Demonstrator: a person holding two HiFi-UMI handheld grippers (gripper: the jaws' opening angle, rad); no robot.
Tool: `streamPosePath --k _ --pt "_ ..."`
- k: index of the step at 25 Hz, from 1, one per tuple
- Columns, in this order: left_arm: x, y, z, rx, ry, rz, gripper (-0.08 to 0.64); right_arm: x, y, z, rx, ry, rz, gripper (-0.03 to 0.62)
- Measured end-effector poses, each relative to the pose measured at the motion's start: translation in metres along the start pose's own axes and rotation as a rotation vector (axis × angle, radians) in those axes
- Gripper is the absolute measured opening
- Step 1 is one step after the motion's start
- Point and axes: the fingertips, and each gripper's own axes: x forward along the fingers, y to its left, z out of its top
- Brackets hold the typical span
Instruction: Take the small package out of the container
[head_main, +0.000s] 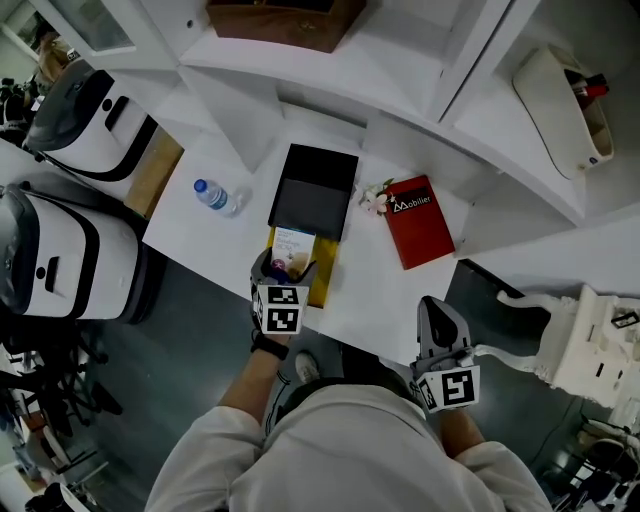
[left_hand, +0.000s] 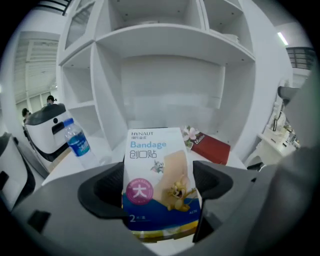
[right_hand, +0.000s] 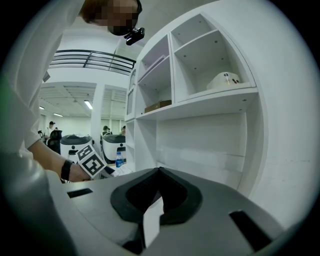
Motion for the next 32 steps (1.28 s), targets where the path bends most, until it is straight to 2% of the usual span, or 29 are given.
streamPosePath --k 7,13,32 --pt "-0.058 0.004 0.059 0.013 -0.193 0.009 0.433 -0.007 0.023 0.025 -0.028 -0.06 0.006 0.023" --pt "-0.102 0.002 0.09 0.025 -0.321 0.01 0.433 -0.018 0.039 0.042 -0.048 -0.098 0.001 0.023" --pt "-0.228 -0.012 0.137 0.058 -0.606 -0.013 0.433 -0.047 0.079 0.075 -0.097 -0.189 -0.003 0.023"
